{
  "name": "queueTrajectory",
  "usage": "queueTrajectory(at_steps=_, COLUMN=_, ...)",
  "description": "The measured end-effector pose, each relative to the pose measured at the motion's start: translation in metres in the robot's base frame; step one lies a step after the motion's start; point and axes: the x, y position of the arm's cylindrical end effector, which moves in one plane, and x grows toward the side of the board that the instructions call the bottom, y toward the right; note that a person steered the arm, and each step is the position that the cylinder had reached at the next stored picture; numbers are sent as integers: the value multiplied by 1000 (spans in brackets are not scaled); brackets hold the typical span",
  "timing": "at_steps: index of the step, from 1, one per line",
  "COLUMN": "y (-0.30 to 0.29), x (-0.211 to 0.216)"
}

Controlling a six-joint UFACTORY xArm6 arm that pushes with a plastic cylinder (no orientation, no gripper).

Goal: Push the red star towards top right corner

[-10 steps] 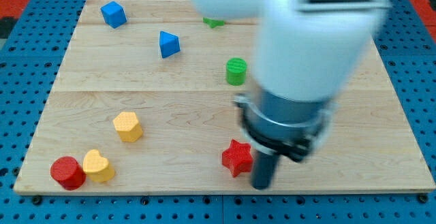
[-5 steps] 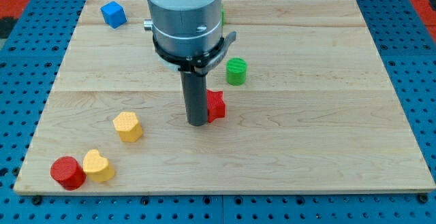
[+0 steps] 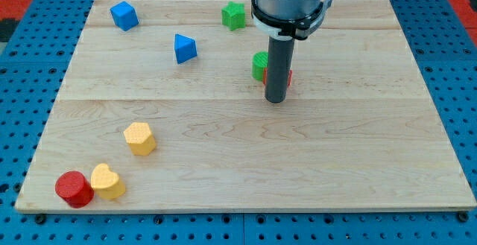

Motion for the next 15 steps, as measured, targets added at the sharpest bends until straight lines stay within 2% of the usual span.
queueTrajectory(at_steps=1, y=0, x=0)
queueTrajectory(at_steps=2, y=-5, x=-28)
queueTrajectory(at_steps=3, y=13, x=-74)
queueTrajectory(at_steps=4, y=-5, x=-119)
queueTrajectory(at_steps=5, y=-64, x=-126)
queueTrajectory(at_steps=6, y=-52, x=-136)
queueTrajectory(at_steps=8, y=110, x=-146)
queueTrajectory(at_steps=9, y=113, x=-165)
queueTrajectory(at_steps=15, y=124, x=-166)
